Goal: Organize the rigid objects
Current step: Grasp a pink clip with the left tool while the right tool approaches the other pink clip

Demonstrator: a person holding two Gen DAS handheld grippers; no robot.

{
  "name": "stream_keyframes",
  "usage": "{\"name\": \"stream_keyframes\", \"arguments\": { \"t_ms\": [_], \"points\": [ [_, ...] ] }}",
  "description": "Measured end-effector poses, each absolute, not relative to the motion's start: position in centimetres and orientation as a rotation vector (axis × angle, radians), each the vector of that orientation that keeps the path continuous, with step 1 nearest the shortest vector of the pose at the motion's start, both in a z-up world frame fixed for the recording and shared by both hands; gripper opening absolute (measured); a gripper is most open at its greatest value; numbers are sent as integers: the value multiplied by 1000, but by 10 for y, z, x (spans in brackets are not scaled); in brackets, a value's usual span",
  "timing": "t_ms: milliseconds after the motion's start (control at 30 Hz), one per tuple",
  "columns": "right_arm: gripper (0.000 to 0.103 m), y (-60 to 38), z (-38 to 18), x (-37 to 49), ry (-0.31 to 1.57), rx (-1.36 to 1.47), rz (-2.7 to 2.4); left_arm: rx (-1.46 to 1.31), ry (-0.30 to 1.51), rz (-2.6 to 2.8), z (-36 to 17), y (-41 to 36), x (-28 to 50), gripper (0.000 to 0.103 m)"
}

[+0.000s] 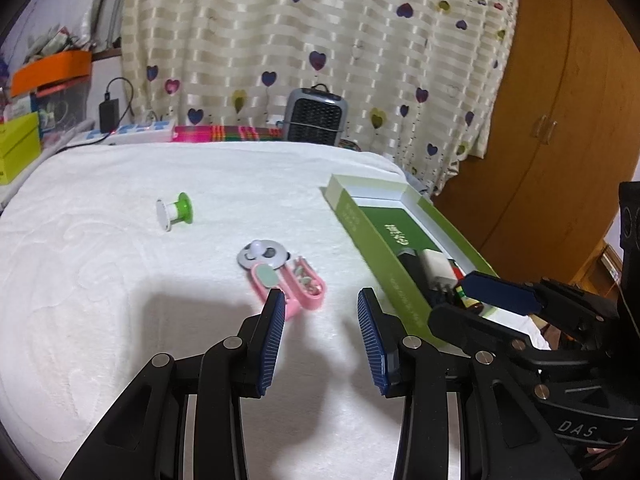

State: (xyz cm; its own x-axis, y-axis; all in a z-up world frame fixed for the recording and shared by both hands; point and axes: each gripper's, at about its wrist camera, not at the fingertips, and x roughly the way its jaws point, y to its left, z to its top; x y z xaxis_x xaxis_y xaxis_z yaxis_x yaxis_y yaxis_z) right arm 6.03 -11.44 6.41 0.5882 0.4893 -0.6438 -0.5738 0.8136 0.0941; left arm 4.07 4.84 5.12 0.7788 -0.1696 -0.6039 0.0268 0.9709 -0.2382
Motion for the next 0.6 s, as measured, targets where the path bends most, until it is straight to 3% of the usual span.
{"name": "stream_keyframes", "arguments": {
  "t_ms": [600],
  "points": [
    [51, -104, 54, 80, 754, -135, 663, -279, 729, -18, 29, 81, 63, 38]
  ]
}}
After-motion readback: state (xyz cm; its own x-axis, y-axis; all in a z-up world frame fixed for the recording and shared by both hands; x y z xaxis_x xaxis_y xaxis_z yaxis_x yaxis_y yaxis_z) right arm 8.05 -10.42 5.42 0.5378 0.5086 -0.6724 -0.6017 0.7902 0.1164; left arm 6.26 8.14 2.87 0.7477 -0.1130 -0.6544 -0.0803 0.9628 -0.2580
